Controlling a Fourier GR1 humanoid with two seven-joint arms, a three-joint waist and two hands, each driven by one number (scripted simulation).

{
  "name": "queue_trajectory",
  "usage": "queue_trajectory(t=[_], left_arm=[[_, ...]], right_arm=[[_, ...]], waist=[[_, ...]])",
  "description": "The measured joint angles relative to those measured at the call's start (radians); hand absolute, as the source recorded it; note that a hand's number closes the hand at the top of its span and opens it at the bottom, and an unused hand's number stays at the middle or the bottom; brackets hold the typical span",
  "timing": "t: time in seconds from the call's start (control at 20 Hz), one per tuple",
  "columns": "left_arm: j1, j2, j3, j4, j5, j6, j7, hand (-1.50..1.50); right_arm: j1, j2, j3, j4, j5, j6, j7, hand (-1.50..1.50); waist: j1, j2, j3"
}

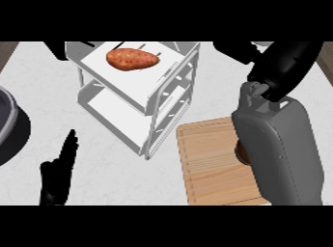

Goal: Pick the sweet potato from the cutting board and place it in the tiered basket

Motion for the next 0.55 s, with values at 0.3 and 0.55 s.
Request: queue_trajectory(t=[0.3,0.55], left_arm=[[0.022,0.004,0.020,-0.010,0.010,0.011,0.012,0.00],[0.039,0.005,0.028,-0.016,0.012,0.012,-0.001,0.00]], right_arm=[[0.226,0.000,0.009,-0.349,0.002,0.080,0.023,-1.50],[0.458,-0.001,0.046,-0.649,-0.051,0.158,0.016,-1.50]], waist=[[-0.041,-0.009,0.001],[-0.059,-0.010,0.001]])
